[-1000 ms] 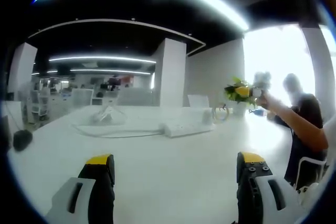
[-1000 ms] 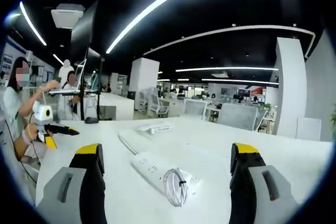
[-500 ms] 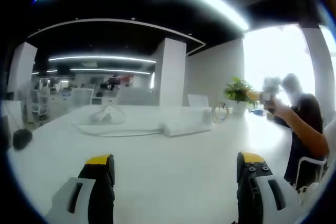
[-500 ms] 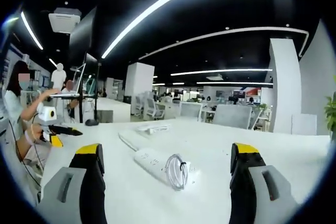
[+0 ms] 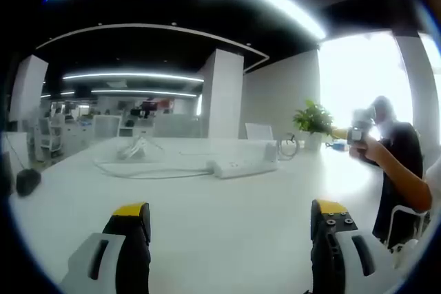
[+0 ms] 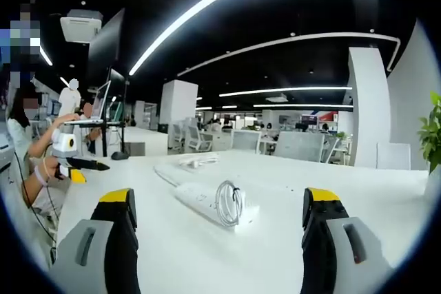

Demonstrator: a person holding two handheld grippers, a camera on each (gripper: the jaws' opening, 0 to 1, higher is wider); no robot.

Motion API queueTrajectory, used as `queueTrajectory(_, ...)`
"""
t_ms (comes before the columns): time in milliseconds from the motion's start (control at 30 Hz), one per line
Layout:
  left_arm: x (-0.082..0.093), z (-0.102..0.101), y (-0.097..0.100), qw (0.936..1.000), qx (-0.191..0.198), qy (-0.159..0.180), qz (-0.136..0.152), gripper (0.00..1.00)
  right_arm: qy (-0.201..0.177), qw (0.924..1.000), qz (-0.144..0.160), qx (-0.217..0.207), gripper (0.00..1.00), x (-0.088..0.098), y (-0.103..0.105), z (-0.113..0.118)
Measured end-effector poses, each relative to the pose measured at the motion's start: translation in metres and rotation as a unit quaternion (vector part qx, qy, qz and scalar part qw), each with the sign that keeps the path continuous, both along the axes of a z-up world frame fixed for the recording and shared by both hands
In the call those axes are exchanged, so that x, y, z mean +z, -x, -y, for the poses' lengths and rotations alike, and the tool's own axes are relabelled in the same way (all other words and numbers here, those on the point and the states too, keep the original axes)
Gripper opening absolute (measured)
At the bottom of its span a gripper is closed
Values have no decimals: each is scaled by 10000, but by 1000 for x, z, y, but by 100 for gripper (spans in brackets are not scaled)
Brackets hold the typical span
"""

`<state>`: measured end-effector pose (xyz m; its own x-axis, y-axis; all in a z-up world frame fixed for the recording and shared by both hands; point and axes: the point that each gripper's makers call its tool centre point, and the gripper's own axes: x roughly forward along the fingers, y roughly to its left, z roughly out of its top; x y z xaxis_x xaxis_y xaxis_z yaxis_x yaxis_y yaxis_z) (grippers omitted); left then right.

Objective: Straighten the power strip on the desk, plug the charger into it

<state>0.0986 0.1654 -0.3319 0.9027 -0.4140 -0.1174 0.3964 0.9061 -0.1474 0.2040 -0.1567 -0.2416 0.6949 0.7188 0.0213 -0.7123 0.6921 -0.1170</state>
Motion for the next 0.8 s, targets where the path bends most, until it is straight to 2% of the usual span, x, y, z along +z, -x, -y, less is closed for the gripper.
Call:
queueTrajectory(233,1,0,0,10000,-3,-1,14,99,-59,10000,58,-31,100,-3,14,5)
queueTrajectory(800,-1,2,2,10000,-39,9,12,99,-105,9999,-38,-101,100,-19,25,6)
